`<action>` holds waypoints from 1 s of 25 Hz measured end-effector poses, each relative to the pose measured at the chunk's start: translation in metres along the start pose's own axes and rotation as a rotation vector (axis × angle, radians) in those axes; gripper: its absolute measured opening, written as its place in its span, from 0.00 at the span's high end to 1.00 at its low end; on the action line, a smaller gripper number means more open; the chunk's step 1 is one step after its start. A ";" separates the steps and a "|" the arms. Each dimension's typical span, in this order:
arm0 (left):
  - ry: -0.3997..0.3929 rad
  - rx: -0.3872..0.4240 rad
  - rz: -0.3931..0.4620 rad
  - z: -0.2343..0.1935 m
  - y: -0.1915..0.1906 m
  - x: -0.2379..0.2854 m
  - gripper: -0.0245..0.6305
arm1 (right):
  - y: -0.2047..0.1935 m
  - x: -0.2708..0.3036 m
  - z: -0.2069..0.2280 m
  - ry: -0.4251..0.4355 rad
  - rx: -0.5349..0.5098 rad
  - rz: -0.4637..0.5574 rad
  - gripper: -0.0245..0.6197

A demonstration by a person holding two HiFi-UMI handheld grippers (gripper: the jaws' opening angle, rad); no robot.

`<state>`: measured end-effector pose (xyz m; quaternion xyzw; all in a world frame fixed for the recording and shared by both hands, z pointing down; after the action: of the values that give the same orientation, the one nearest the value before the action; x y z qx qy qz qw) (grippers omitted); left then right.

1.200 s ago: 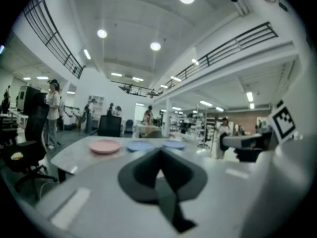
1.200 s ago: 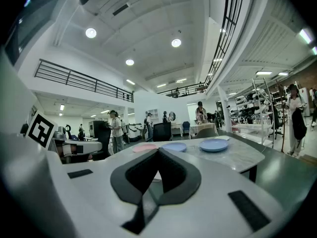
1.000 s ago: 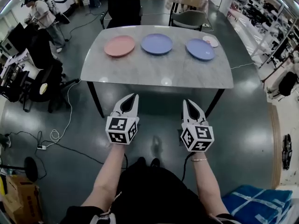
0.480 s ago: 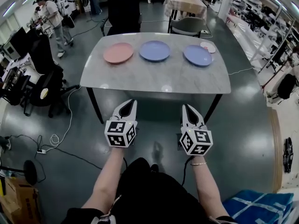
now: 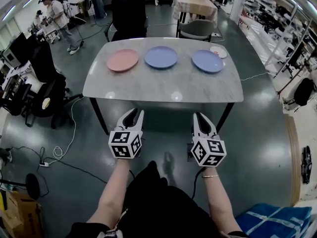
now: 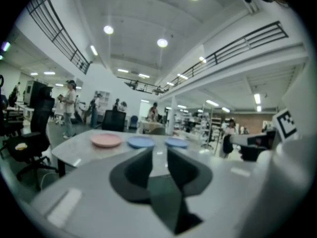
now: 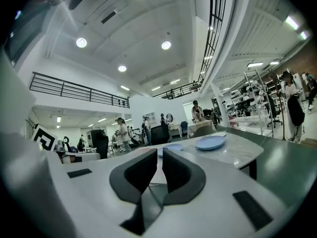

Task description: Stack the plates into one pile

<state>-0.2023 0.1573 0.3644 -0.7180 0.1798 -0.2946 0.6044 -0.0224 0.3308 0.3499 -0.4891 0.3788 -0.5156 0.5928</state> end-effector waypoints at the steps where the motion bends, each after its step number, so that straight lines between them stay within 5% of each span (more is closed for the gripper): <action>1: 0.001 -0.002 -0.003 -0.002 -0.001 0.002 0.82 | 0.000 0.002 0.002 -0.001 0.005 0.001 0.95; 13: -0.011 -0.021 -0.029 -0.012 -0.004 0.069 0.79 | -0.005 0.048 0.041 -0.030 0.051 -0.033 0.85; 25: -0.009 -0.039 -0.066 -0.059 0.014 0.202 0.78 | 0.000 0.182 0.084 -0.023 0.061 -0.091 0.83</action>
<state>-0.0849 -0.0148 0.3982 -0.7366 0.1591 -0.3077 0.5809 0.0904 0.1677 0.3795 -0.4936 0.3335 -0.5477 0.5875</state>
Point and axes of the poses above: the fingertips, and each gripper's own axes: x forward along the fingers, z to its right, y out of its top, the point moved 4 cm from there along -x, backward along the fingers, and after that the axes turned 10 degrees about y, right-handed, at the moved point
